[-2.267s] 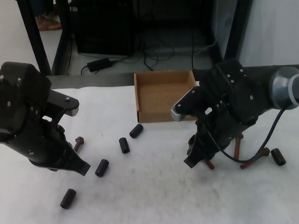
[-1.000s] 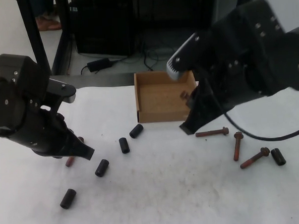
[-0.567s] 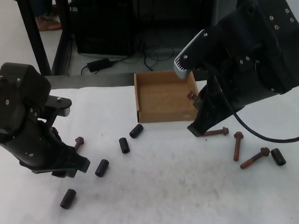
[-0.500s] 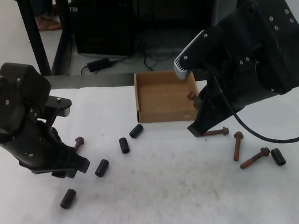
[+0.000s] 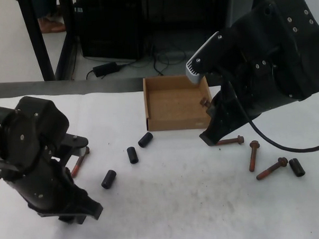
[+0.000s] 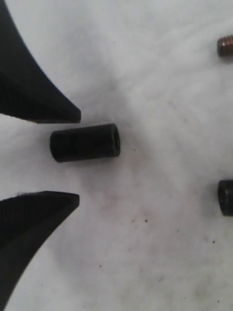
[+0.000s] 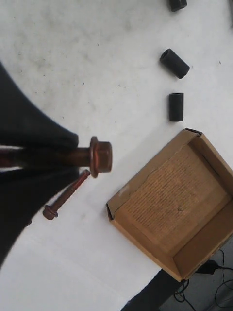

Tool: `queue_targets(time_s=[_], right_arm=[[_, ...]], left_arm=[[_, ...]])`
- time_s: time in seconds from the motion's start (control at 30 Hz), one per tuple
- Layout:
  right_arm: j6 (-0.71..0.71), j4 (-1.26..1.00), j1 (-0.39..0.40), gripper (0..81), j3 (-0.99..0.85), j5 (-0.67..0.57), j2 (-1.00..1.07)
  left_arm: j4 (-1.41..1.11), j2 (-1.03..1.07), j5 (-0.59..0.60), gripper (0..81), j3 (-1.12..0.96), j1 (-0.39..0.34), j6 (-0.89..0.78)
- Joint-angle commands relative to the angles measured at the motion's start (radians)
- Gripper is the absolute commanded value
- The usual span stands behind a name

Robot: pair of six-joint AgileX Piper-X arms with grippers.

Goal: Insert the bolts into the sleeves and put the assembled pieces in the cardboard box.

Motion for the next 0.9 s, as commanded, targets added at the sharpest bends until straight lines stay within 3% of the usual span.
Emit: queue_targets(time_s=[0.0,0.4,0.47,0.6,0.87], right_arm=[[0.006,-0.004,-0.001,0.3,0.001,0.002,-0.014],[0.006,-0.006,-0.001,0.3,0.001,0.000,-0.014],[0.006,-0.006,-0.001,0.3,0.001,0.000,-0.014],[0.006,-0.006,0.001,0.3,0.001,-0.008,-0.020],[0.073,-0.013,0.001,0.3,0.001,-0.025,-0.053]], left_arm=[[-0.084,-0.016,-0.008,42.4,0.010,-0.013,-0.004],[-0.167,-0.016,-0.008,41.4,0.107,-0.013,-0.004],[-0.169,-0.016,-0.008,32.8,0.109,-0.013,-0.004],[-0.194,-0.016,-0.008,1.0,0.109,-0.013,-0.002],[-0.290,-0.039,-0.008,0.8,0.109,-0.013,0.024]])
